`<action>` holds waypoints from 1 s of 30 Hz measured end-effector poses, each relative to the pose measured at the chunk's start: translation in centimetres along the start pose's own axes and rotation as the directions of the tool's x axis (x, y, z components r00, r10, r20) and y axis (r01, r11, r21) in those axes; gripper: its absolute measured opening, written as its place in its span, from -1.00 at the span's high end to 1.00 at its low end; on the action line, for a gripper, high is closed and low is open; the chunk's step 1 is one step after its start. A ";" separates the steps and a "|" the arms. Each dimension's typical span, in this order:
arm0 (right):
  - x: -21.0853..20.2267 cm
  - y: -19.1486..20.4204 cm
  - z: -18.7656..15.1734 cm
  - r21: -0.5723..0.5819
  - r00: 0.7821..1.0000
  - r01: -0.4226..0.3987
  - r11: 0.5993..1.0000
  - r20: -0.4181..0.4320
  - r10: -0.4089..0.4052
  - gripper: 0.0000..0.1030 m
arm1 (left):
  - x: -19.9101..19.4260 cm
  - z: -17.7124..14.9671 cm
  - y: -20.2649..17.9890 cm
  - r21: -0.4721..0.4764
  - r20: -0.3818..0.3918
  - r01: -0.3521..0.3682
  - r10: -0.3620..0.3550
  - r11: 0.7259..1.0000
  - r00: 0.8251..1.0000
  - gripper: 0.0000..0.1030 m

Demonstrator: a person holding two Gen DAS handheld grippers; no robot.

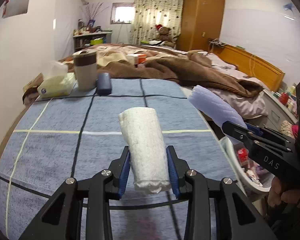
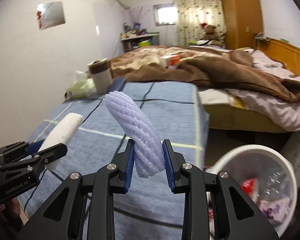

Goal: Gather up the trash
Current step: 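Carry the towel roll and foam sleeve over the wastebasket and release both inside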

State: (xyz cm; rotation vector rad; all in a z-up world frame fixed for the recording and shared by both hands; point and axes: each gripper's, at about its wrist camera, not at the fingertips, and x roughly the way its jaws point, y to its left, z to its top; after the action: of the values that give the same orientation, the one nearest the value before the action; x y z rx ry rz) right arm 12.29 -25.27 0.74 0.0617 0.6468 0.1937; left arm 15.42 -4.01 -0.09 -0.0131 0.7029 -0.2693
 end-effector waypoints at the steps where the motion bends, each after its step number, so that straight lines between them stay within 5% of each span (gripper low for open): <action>1: -0.5 -0.3 -0.1 0.011 1.000 0.010 1.000 0.006 -0.010 0.44 | -0.2 0.1 -0.3 0.007 0.007 0.005 -0.005 1.000 1.000 0.29; 17: -6.5 -5.4 -2.7 0.136 0.978 0.186 0.973 0.072 -0.197 0.44 | -2.5 0.3 -8.3 0.151 0.057 0.145 -0.155 0.978 0.986 0.29; 30: -8.2 -10.9 -5.5 0.235 0.922 0.378 0.895 -0.008 -0.387 0.44 | 0.0 0.1 -16.1 0.260 -0.015 0.282 -0.288 0.923 0.957 0.29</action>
State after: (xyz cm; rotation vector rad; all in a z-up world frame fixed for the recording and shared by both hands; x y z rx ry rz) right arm 4.31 -37.58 -0.02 0.1615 0.6274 -0.2668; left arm 11.62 -19.60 1.60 0.1327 0.6368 -0.6399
